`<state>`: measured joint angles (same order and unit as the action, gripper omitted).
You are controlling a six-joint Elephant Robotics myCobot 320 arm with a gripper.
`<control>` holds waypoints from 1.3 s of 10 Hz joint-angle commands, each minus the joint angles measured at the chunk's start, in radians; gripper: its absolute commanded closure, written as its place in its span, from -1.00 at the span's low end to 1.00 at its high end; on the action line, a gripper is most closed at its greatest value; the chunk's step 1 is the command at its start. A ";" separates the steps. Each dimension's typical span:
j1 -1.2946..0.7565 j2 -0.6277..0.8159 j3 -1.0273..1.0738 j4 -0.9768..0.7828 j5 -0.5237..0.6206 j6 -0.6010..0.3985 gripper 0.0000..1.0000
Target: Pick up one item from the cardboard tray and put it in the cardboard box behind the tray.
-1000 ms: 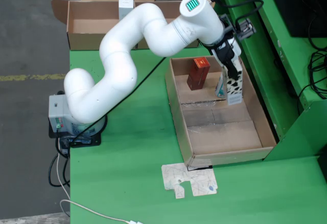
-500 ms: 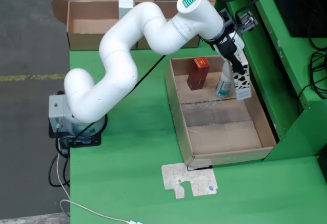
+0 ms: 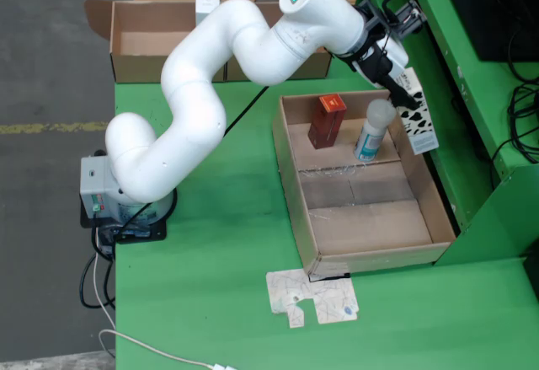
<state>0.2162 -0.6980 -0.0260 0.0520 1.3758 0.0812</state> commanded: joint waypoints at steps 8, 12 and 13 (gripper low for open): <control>0.041 0.089 0.026 0.067 -0.091 -0.029 1.00; 0.041 0.089 0.026 0.067 -0.091 -0.029 1.00; 0.041 0.089 0.026 0.067 -0.091 -0.029 1.00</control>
<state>0.2515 -0.6397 -0.0260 0.1058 1.2915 0.0475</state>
